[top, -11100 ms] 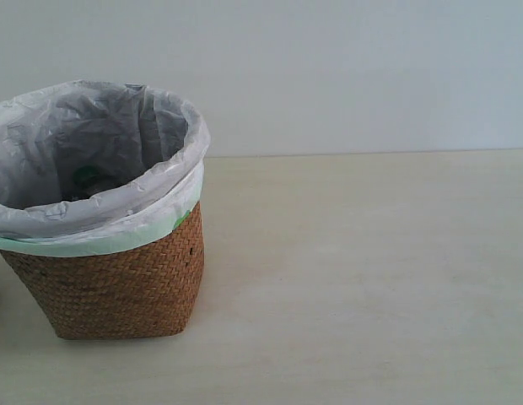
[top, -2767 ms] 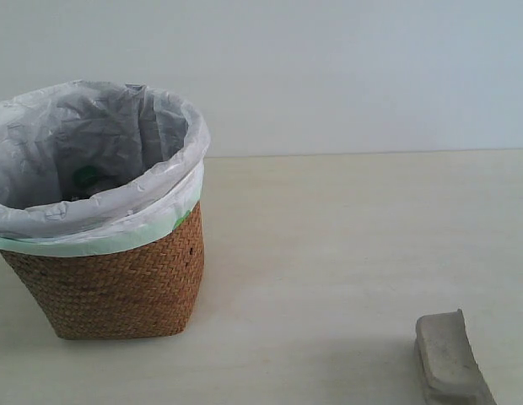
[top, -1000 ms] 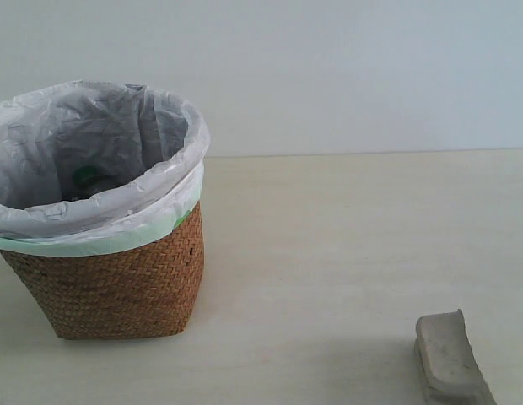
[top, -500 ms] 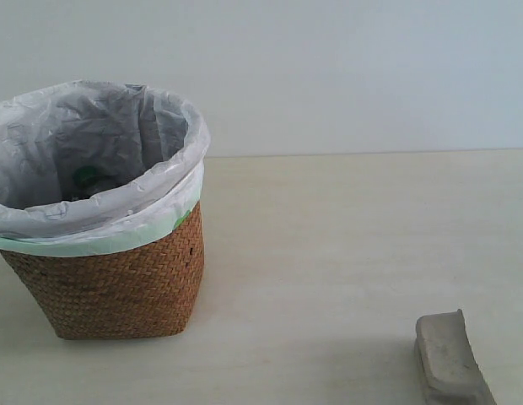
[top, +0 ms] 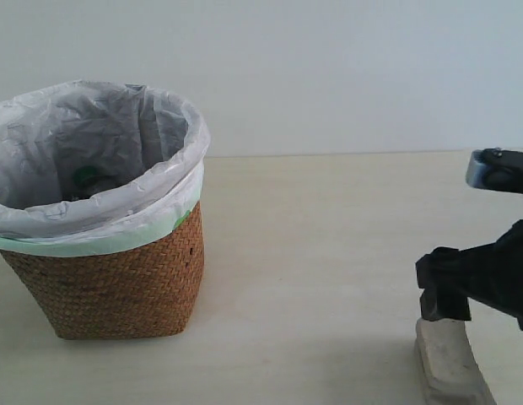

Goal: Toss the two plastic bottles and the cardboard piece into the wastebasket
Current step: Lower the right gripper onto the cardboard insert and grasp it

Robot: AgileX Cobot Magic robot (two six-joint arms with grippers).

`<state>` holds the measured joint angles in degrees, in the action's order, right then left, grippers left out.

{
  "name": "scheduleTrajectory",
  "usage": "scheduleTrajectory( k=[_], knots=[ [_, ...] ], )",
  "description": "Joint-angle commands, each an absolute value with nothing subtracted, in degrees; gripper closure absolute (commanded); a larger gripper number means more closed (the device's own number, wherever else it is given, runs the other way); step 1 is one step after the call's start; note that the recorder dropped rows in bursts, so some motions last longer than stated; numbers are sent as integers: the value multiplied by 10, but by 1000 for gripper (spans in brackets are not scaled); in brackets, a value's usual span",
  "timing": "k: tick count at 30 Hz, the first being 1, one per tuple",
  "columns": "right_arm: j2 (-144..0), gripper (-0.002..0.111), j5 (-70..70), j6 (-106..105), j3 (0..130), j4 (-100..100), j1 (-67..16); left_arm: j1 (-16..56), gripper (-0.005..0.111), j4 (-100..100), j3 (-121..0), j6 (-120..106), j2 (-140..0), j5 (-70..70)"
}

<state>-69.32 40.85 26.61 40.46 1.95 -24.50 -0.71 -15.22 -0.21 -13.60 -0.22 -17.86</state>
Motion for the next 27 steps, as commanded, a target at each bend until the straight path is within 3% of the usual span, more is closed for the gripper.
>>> scheduleTrajectory(
  k=[1,24,27],
  knots=[
    [-747,31,380,271,409,33,-245,-9,103,-152,0,-137,0,-179],
    [-921,32,298,279,409,51,-245,-9,103,-152,0,-137,0,-179],
    [-928,39,296,279,409,53,-245,-9,103,-152,0,-137,0,-179]
  ],
)
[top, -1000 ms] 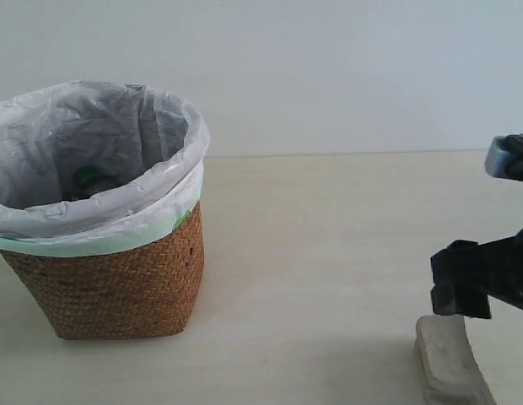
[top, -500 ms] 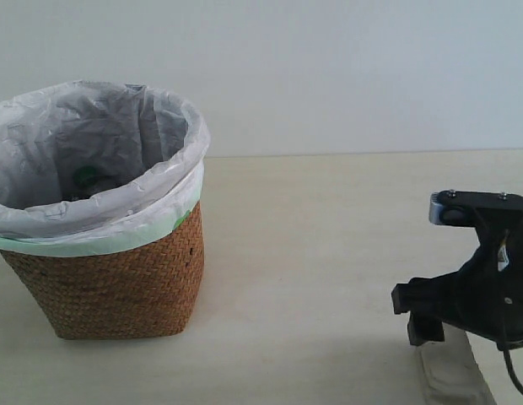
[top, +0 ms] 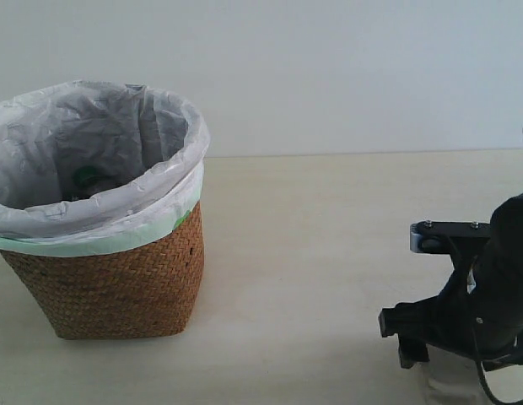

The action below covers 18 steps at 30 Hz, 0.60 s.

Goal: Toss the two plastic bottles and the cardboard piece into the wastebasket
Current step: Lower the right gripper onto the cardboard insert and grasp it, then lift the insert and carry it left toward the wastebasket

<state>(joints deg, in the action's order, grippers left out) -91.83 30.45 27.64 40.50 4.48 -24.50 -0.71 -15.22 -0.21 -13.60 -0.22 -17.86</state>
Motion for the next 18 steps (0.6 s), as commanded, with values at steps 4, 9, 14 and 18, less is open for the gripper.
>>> scheduleTrajectory(
  k=[4,9,14,18],
  knots=[
    [-927,70,294,279,409,55,-245,-9,103,-152,0,-137,0,-179],
    [-927,87,306,276,413,56,-245,-9,103,-152,0,-137,0,-179],
    [-926,87,348,268,441,59,-245,-9,103,-152,0,-137,0,-179],
    [-924,87,399,263,477,59,-245,-9,103,-152,0,-137,0,-179]
  ],
)
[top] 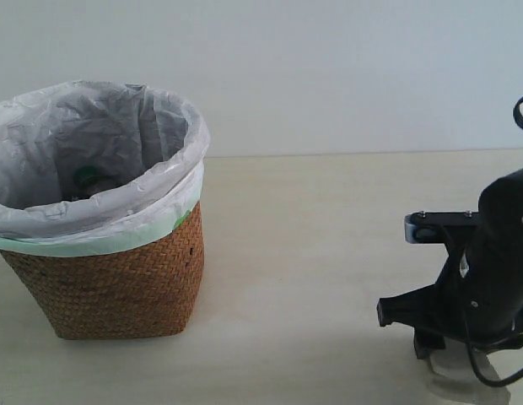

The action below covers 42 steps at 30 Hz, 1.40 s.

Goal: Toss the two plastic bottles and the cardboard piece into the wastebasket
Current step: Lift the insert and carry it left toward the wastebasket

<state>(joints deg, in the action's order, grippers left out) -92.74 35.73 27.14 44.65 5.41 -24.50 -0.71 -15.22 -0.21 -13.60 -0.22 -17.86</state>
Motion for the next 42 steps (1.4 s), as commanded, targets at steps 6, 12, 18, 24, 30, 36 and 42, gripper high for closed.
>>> scheduleTrajectory(
  k=[6,12,18,24,30,36,42],
  knots=[
    [-885,100,392,247,519,55,-245,-9,103,-152,0,-137,0,-179],
    [-824,108,397,231,562,51,-245,-9,103,-152,0,-137,0,-179],
    [-769,108,428,220,599,71,-245,-9,103,-152,0,-137,0,-179],
    [-746,108,556,329,619,293,-245,-9,103,-152,0,-137,0,-179],
    [-739,108,700,388,619,476,-245,-9,103,-152,0,-137,0,-179],
    [-739,108,700,401,619,496,-245,-9,103,-152,0,-137,0,-179],
    [-739,108,681,405,619,455,-245,-9,103,-152,0,-137,0,-179]
  ],
)
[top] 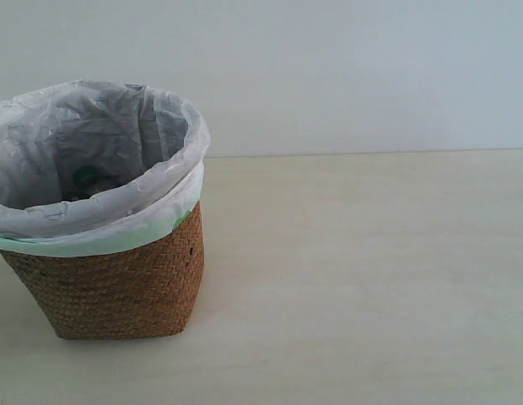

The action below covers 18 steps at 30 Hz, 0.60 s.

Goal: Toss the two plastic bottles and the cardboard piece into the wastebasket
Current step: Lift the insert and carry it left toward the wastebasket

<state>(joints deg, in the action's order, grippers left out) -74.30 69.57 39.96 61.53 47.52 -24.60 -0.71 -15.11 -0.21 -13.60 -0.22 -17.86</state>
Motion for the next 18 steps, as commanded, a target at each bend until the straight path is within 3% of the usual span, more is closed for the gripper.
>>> scheduleTrajectory(
  k=[1,12,18],
  knots=[
    [-739,108,668,403,619,441,-245,-9,103,-152,0,-137,0,-179],
    [-739,108,443,289,619,146,-245,-9,103,-152,0,-137,0,-179],
    [-739,108,525,322,619,253,-245,-9,103,-152,0,-137,0,-179]
  ],
)
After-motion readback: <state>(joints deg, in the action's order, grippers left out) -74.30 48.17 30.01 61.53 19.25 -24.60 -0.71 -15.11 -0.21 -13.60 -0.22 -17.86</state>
